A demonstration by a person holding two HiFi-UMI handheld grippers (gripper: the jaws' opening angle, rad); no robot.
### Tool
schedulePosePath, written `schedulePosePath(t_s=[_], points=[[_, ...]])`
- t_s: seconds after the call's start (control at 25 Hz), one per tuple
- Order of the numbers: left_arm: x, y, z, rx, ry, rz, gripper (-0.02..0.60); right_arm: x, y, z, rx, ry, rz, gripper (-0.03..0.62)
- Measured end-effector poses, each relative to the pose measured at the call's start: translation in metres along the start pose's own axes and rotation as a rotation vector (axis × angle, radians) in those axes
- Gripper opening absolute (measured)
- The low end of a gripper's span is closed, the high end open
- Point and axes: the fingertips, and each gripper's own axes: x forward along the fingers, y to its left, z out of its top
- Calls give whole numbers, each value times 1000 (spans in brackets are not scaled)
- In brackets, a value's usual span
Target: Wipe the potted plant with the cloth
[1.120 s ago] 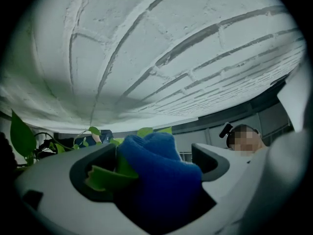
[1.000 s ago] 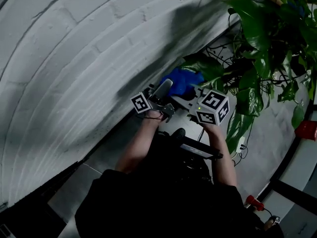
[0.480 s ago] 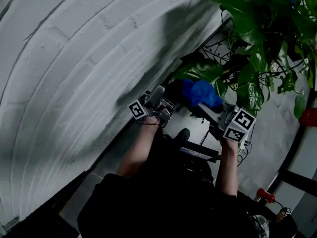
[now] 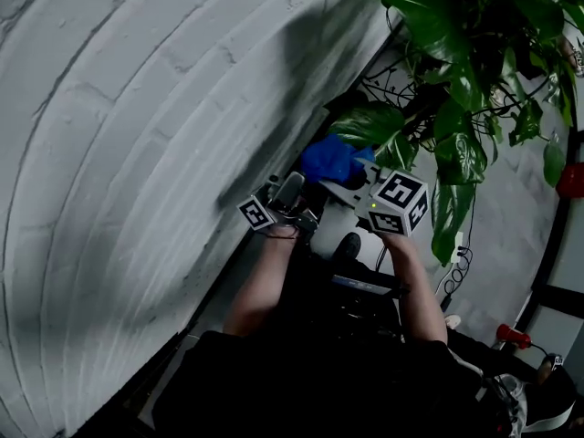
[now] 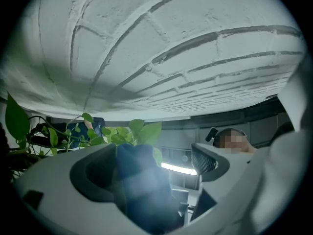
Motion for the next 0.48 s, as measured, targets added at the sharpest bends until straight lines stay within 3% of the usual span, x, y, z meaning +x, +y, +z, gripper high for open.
schedulePosePath(t_s=[0.2,0.28,0.36,0.48], points=[[-6,3,0,-2,16,28,480,1,31,-33,-10,113,82,58],[-9,5,0,-1,23,38,480,-3,37,-44,5,112,93,58],[-9,7,1,4,27,41,480,-11,38,-44,32,57,108,59],[-14,8,-2,0,23,60,480,-38,37,-26,146,-144,128,60]])
